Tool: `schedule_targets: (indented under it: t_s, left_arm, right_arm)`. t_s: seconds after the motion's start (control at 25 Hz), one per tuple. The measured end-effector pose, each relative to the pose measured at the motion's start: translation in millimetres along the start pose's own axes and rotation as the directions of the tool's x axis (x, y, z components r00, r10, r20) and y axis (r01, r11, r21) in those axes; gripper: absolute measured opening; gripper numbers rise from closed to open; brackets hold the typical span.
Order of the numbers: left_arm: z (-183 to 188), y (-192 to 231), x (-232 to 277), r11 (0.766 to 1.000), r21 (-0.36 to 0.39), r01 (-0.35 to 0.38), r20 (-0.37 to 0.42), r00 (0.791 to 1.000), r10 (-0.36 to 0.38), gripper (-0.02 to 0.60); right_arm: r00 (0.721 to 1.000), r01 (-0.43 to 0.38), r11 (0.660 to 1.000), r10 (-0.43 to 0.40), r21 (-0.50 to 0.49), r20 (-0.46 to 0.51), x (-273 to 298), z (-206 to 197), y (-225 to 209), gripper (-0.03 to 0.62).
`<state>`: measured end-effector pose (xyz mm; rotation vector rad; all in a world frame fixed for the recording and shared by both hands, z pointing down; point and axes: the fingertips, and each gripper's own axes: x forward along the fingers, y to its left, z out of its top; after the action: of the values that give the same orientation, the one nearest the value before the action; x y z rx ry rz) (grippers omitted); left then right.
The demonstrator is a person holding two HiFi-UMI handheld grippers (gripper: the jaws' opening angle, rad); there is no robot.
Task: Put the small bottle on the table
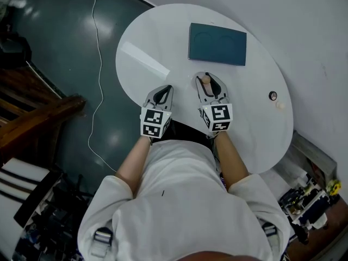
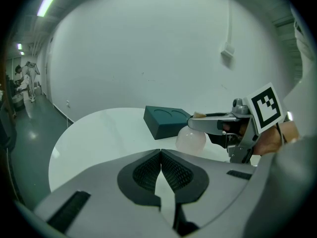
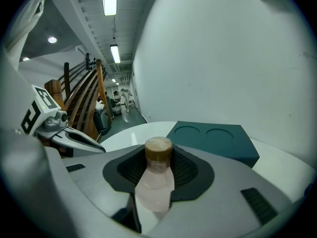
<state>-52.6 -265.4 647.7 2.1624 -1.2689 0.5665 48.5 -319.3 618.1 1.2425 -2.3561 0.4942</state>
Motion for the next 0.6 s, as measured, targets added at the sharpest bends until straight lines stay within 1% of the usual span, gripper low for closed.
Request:
schedule_targets:
  t_s: [0.4, 0.6]
  left_arm:
    - [1.3, -3.4, 1.9, 1.000, 0.001, -0.012, -0.005, 1.000, 0.012, 0.018]
    - [-3.5, -2.3, 0.8, 1.000, -0.003, -0.014, -0.012, 1.000, 0.014, 0.018]
  right_arm:
    - [0.998, -0.011, 1.000, 0.011, -0.008, -0.063, 15.8, -17.9, -3.9, 0.135]
    - [0.997, -0.008, 1.000, 0.007, -0.012, -0.075, 20.5, -21.7, -4.8, 0.135]
